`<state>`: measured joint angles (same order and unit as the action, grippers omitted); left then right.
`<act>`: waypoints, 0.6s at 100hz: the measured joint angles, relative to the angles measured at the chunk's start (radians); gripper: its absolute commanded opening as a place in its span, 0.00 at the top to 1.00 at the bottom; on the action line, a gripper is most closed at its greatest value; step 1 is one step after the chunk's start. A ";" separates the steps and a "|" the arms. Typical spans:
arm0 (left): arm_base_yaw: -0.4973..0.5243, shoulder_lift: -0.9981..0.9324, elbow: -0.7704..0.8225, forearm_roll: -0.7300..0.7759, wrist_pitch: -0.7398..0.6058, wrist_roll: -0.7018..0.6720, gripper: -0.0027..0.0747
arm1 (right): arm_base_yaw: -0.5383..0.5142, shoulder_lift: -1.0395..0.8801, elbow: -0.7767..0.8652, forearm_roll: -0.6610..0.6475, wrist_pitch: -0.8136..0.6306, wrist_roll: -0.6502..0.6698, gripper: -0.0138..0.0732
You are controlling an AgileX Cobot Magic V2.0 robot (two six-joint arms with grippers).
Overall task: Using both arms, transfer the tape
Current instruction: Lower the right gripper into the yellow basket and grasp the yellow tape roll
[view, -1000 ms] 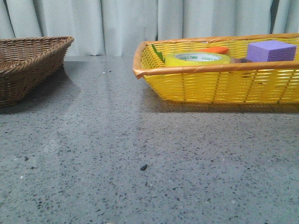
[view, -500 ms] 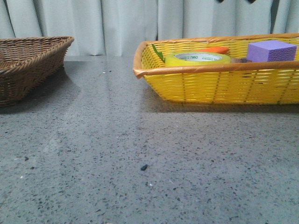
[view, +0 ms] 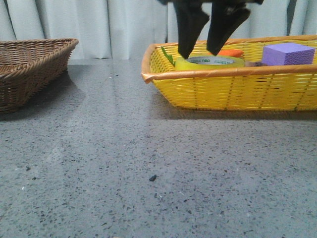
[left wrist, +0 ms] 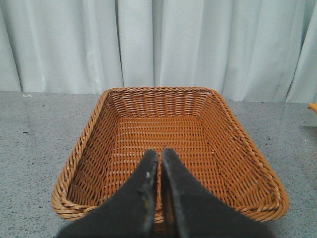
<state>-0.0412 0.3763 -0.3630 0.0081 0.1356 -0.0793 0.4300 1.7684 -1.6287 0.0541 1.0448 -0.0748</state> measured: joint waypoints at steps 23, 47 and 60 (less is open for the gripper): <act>0.000 0.000 0.000 0.000 0.000 0.000 0.99 | 0.000 0.088 -0.043 -0.019 0.008 -0.001 0.45; 0.000 0.002 0.000 0.000 0.000 0.000 0.99 | 0.000 0.096 -0.046 -0.021 0.015 -0.001 0.74; 0.000 0.002 0.000 0.000 0.000 0.000 0.99 | 0.000 0.096 -0.048 -0.023 0.015 -0.006 0.86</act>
<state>-0.0412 0.3784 -0.3630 0.0081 0.1356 -0.0793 0.4300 1.8648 -1.6768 0.0312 1.0596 -0.0812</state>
